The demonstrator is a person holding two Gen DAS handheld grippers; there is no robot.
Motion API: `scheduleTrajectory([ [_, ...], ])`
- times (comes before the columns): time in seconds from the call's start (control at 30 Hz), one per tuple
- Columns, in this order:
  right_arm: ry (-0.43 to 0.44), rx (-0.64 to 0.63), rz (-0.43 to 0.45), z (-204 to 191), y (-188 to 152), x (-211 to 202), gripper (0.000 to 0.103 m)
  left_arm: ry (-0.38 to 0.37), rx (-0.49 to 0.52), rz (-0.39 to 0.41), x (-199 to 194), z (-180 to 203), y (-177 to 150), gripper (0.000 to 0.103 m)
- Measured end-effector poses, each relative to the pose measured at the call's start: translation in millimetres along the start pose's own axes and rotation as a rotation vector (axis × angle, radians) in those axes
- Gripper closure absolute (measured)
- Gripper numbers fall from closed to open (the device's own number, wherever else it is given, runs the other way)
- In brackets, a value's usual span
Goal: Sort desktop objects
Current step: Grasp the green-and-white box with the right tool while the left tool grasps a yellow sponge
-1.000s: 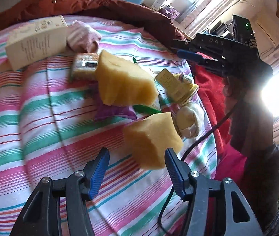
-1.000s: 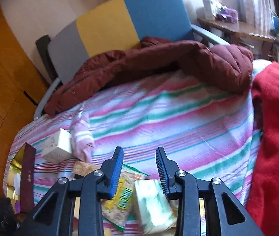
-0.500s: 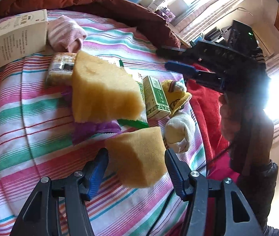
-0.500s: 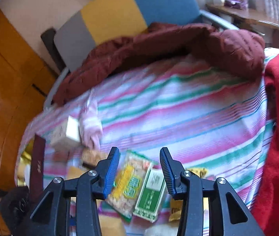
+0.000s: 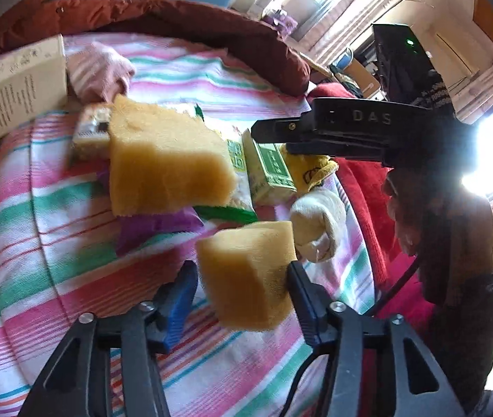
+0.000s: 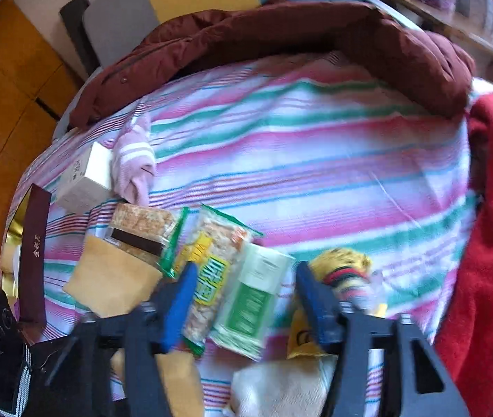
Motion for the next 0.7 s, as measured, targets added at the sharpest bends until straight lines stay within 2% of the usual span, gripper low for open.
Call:
scheduleTrajectory([
  [0.17,0.019,-0.016,0.007,-1.1,-9.1,-7.3,0.038,0.002,-0.024,0.004,-2.5,-6.0,1.1,0.047],
  [0.23,-0.029,-0.043,-0.025,-4.5,-14.8,2.0,0.039,-0.003,-0.024,0.001,-2.7,-5.5,1.3,0.047],
  [0.33,-0.111,-0.077,-0.071,-5.6,-21.2,17.1,0.049,-0.008,-0.010,-0.002,-2.0,-1.7,0.6,0.047],
  [0.43,-0.110,-0.075,-0.082,-3.8,-21.4,20.2,0.050,-0.012,-0.012,-0.009,5.1,-0.9,3.3,0.047],
  [0.53,-0.087,-0.057,-0.107,1.7,-21.8,25.6,0.043,-0.021,-0.021,-0.011,8.9,0.6,7.0,0.045],
  [0.63,-0.061,-0.077,-0.103,-1.8,-23.5,26.7,0.028,0.001,-0.008,-0.004,10.7,2.3,8.0,0.045],
  [0.67,-0.042,-0.089,-0.105,-3.9,-24.8,27.6,0.020,0.005,-0.007,-0.002,10.8,3.0,7.7,0.045],
  [0.7,-0.038,-0.100,-0.107,-5.4,-25.6,28.2,0.017,0.009,0.001,0.000,9.4,4.5,6.9,0.046],
])
Point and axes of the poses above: each gripper's, at about its wrist camera, not at the fingertips, and x roughly the way its jaws point, z to its right, y to its top, the point moved 3 cm from there along x, roughly the way its jaws point, and after that the axes turned 11 degrees about x, right-handed, at the moved point
